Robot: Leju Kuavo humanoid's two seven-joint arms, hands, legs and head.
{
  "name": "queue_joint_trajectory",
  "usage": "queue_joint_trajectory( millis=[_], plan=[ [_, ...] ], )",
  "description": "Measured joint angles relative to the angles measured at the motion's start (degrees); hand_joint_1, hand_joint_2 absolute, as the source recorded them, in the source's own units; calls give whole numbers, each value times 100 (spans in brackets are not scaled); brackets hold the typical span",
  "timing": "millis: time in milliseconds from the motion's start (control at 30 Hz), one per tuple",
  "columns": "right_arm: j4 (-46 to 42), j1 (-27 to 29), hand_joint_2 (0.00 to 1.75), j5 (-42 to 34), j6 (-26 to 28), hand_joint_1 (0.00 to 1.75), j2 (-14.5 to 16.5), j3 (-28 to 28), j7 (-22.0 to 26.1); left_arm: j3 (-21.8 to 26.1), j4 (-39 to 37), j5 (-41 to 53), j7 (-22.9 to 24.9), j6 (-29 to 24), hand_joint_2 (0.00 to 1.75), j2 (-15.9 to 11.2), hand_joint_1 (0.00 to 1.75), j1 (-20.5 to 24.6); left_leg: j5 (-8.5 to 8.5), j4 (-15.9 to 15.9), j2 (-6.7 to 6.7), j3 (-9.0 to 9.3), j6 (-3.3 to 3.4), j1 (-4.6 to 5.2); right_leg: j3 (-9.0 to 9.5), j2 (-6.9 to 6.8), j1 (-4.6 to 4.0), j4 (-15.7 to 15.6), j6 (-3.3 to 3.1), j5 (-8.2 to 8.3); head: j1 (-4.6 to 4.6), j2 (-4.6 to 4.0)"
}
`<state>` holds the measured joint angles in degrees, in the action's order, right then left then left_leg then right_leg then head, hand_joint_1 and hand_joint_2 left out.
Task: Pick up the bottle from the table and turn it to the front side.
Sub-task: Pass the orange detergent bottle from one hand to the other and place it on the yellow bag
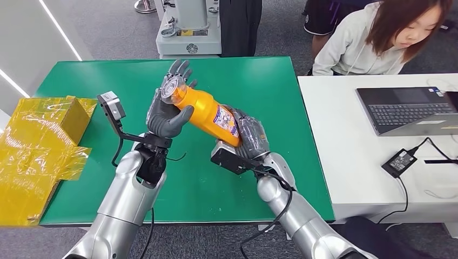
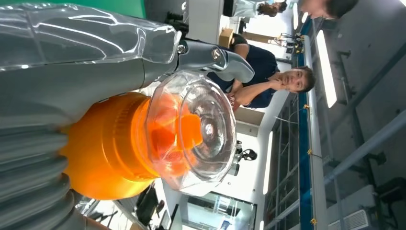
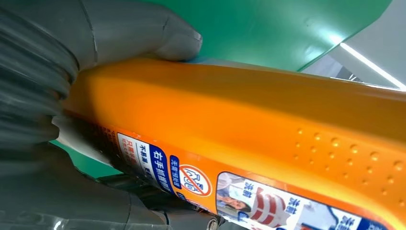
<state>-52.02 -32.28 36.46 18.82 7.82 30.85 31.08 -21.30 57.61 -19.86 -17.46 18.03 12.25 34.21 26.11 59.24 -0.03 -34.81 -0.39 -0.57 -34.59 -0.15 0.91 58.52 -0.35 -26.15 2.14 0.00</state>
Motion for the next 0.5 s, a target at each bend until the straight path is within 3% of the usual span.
queue_joint_trajectory(
  millis=[367, 500],
  plan=[
    [222, -3, 175, -1, 115, 175, 0, -99, 77, -154, 104, -118, 59, 50, 175, 32, 0, -146, 0, 0, 1, 2, 0, 0, -1, 2, 0, -1, 0, 0, 0, 0],
    [237, 21, 175, 40, 147, 175, 0, -184, 97, -300, 51, 202, -148, -308, 175, 89, 0, -145, 0, 0, 1, 1, 0, 0, -2, 1, 0, -2, 0, 0, 0, 0]
  ],
)
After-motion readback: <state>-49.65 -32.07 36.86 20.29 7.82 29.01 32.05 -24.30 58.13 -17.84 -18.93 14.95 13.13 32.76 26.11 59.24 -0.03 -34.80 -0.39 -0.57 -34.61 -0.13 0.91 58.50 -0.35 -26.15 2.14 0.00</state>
